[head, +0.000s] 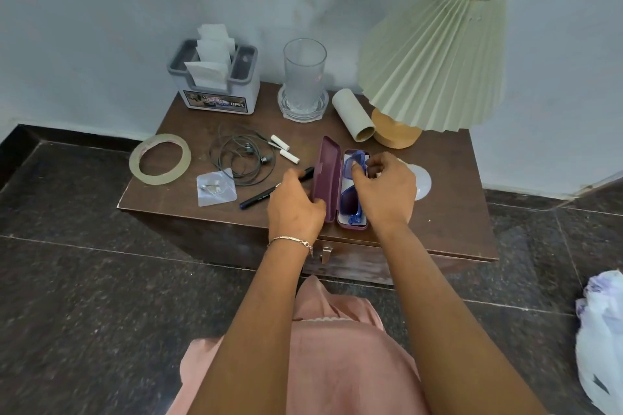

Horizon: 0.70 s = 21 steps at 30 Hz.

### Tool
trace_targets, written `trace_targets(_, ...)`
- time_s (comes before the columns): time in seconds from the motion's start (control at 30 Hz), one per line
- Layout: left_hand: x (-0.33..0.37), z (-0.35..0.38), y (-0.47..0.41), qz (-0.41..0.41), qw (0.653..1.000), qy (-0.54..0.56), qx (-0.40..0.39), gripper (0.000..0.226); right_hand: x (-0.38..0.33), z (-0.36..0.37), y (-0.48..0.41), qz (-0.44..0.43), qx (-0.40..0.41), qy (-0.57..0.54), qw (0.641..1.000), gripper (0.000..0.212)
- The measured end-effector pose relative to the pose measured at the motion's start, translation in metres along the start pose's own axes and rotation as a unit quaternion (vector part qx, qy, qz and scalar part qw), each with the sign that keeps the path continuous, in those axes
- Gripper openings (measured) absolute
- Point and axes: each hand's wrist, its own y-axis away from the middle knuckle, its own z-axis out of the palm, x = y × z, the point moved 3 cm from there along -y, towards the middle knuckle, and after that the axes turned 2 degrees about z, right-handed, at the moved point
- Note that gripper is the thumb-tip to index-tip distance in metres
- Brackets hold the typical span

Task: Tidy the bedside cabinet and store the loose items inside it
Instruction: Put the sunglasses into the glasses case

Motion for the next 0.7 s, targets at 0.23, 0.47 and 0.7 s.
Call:
trace_targets(0.23,0.003,-0.007,0.001,0.036,0.997,-0.047,0.042,0.035,-0.009,0.002,0.013,0.014,0.0,-0.023,1.0,0.018)
trace_targets(0.47,0.018,-0.007,0.009,0.114,0.992,-0.034,0.038,0.04,0.013,-0.008,0.034,0.097,-0.078,-0.047,0.991,0.025)
trace_targets(0.7,0.012,0.009,0.008,0.125,0.989,-0.057,-0.059,0.029,0.018,0.007,0.041,0.175,-0.076,-0.198,0.961,0.047)
